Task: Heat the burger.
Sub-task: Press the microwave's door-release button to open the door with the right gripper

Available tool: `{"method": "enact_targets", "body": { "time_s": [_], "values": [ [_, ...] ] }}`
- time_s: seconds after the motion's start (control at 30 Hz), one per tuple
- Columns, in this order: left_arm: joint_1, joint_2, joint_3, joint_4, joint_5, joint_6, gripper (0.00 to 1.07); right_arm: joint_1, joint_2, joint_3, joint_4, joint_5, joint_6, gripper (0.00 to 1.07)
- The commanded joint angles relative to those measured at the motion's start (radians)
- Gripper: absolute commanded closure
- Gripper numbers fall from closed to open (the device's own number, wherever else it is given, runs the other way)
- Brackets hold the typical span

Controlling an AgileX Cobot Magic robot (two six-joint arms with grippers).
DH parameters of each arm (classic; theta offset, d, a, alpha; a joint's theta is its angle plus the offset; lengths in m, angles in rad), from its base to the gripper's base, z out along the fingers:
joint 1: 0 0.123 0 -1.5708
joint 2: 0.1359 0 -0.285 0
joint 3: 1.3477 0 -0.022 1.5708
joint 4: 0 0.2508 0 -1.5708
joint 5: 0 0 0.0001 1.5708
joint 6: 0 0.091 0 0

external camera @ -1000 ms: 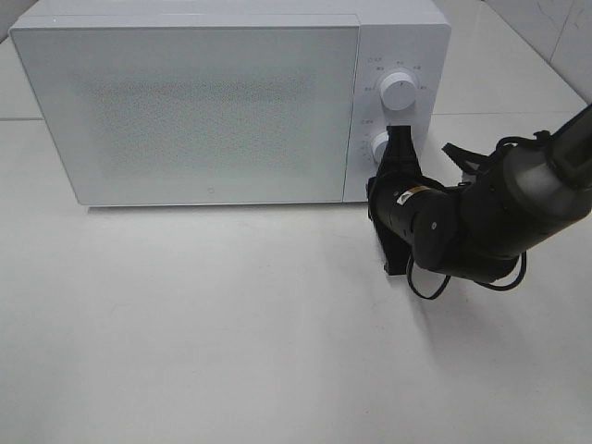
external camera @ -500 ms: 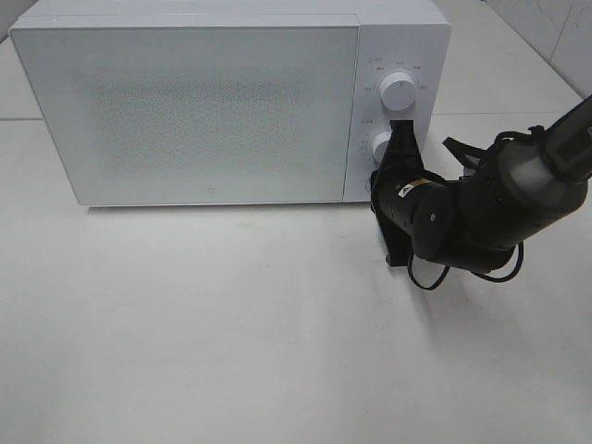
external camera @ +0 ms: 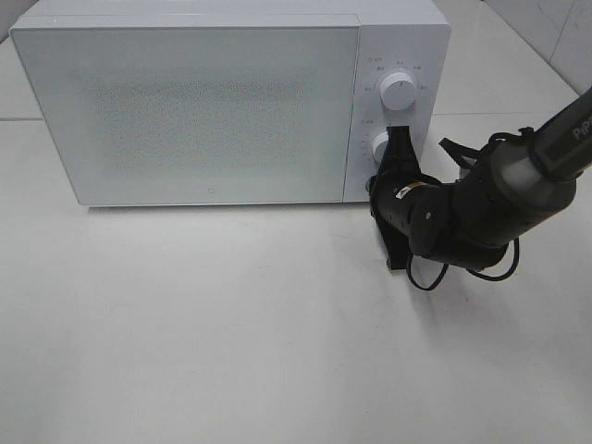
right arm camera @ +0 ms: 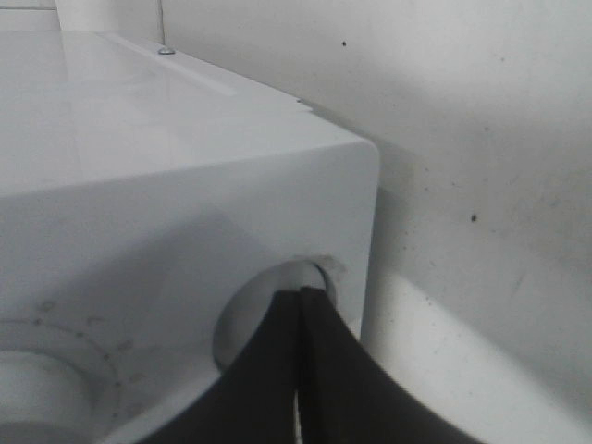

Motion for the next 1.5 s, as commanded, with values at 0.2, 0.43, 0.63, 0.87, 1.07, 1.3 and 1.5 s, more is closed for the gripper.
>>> {"method": "enact_targets", "body": {
  "time_s": [0.2, 0.43, 0.63, 0.87, 1.07, 1.3, 1.5],
  "values": [
    [0.002, -0.022, 0.002, -0.008, -0.009, -0.001, 0.03, -0.008, 0.000, -0.033, 0.001, -0.136, -0.024, 1.07],
    [0.002, -0.022, 0.002, -0.008, -0.009, -0.001, 0.03, -0.008, 0.022, -0.078, 0.011, -0.185, -0.043, 1.07],
    [0.002, -0.022, 0.002, -0.008, -0.009, -0.001, 0.03, -0.008, 0.044, -0.133, 0.014, -0.233, -0.051, 1.07],
    [0.002, -0.022, 0.002, -0.007, -0.009, -0.001, 0.03, -0.011, 0.058, -0.176, 0.011, -0.212, -0.068, 1.07],
    [0.002, -0.022, 0.002, -0.007, -0.009, -0.001, 0.03, -0.011, 0.055, -0.162, 0.011, -0.185, -0.067, 1.07],
    [0.002, -0.022, 0.002, -0.007, -0.009, -0.001, 0.03, -0.005, 0.014, -0.101, 0.011, -0.152, -0.059, 1.07],
    [0.002, -0.022, 0.002, -0.007, -0.009, -0.001, 0.03, -0.005, -0.013, -0.059, -0.001, -0.090, -0.024, 1.07]
  ]
}}
